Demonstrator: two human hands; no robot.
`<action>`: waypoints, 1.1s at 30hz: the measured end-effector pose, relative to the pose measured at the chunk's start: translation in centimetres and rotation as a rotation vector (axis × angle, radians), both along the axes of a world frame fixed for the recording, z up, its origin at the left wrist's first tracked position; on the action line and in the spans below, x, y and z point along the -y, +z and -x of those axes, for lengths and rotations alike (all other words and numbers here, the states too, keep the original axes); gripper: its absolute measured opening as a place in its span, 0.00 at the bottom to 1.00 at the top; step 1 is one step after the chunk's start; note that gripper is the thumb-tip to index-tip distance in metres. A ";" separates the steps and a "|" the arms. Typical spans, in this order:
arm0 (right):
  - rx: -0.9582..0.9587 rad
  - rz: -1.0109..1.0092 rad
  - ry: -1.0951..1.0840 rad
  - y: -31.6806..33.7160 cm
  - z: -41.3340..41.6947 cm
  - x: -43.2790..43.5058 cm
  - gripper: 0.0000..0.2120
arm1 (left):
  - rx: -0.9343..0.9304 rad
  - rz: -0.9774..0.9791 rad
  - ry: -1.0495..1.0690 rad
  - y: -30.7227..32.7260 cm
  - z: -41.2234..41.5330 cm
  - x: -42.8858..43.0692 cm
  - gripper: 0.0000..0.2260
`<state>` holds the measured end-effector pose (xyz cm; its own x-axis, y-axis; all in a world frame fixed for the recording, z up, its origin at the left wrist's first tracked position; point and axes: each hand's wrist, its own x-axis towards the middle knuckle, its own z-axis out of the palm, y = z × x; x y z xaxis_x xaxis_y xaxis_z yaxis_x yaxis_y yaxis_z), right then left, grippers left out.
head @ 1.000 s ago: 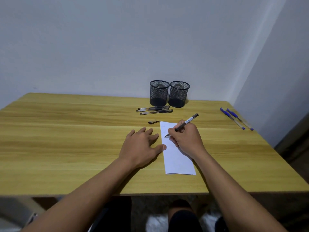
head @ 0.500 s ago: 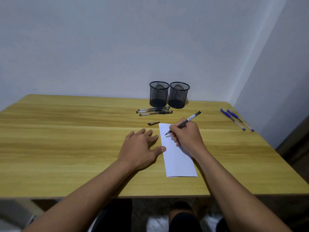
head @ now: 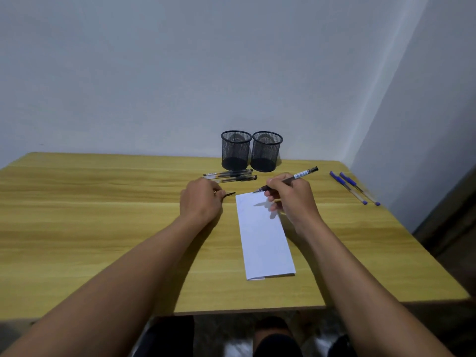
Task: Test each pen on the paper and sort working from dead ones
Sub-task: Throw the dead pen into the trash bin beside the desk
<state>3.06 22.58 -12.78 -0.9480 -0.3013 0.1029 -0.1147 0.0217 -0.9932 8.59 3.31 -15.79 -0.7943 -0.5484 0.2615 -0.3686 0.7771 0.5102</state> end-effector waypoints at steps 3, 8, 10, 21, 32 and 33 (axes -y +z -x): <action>0.012 0.031 -0.007 0.1 0.1 -0.4 0.06 | -0.159 -0.191 -0.052 0.6 -0.1 0.1 0.03; 0.072 0.157 -0.012 0.9 -0.1 -0.6 0.03 | -0.315 -0.375 -0.238 3.5 -0.9 -0.6 0.02; 0.082 0.213 0.003 1.6 -0.4 -0.5 0.02 | -0.343 -0.432 -0.286 4.5 -1.1 -0.9 0.02; 0.071 0.276 0.093 4.2 -1.7 -1.8 0.02 | -0.404 -0.734 -0.497 7.5 -1.8 -4.0 0.04; 0.126 0.375 0.098 4.5 -2.7 -2.2 0.01 | -0.466 -1.039 -0.479 7.7 -2.4 -6.1 0.04; 0.124 0.380 0.093 4.3 -2.8 -2.3 0.02 | -0.466 -1.043 -0.478 7.6 -2.5 -6.1 0.04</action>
<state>5.84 24.91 -8.45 -0.9308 -0.3488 0.1097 0.0225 -0.3540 -0.9350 11.07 9.45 -8.16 -0.9202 -0.3450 0.1850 0.2226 -0.0723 0.9722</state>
